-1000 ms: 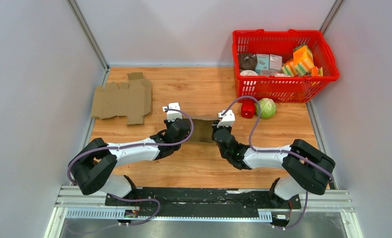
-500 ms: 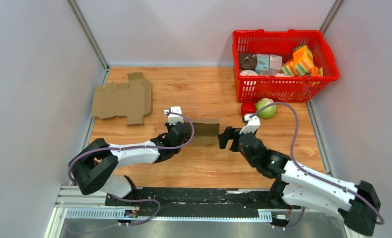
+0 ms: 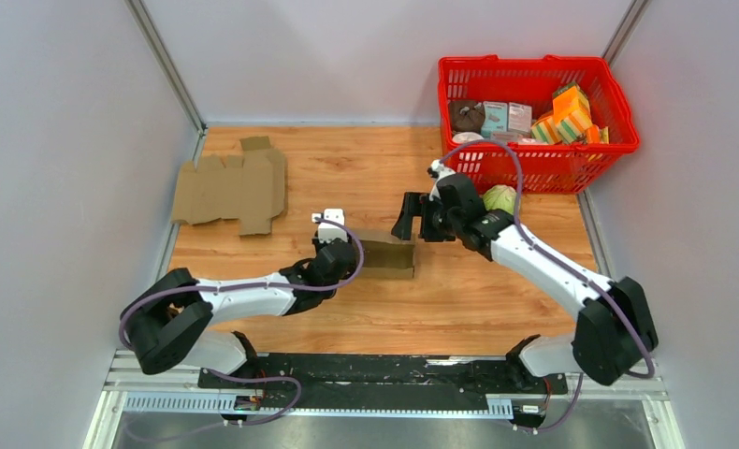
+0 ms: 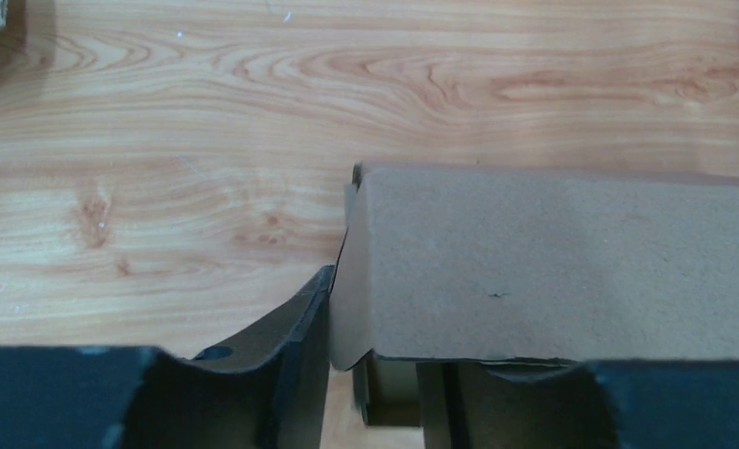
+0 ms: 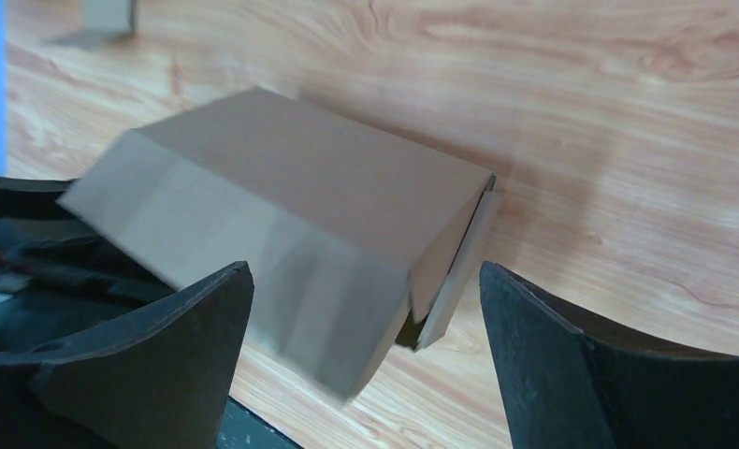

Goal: Fold the paper box

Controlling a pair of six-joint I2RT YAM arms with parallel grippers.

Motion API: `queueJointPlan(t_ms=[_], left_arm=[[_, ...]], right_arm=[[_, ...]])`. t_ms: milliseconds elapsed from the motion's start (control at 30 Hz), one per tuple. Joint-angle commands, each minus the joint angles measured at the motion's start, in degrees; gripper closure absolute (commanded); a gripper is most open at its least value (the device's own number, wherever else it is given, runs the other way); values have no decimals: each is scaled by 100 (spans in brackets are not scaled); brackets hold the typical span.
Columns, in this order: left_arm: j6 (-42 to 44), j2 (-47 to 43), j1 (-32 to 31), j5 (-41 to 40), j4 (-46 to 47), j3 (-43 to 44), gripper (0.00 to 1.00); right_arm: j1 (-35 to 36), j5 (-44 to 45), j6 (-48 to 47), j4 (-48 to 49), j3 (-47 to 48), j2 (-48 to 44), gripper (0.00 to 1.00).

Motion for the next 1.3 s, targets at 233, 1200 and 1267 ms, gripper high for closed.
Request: queueJointPlan(t_ms=[233, 1200, 1267], left_arm=[[-43, -2279, -117, 1654, -1591, -937, 37], [537, -744, 2300, 5172, -3588, 1682, 35], [511, -761, 2309, 5180, -3387, 1516, 38]], right_arm=[[411, 42, -614, 119, -65, 498, 7], [429, -108, -991, -698, -127, 929, 6], [429, -117, -992, -725, -118, 885, 6]])
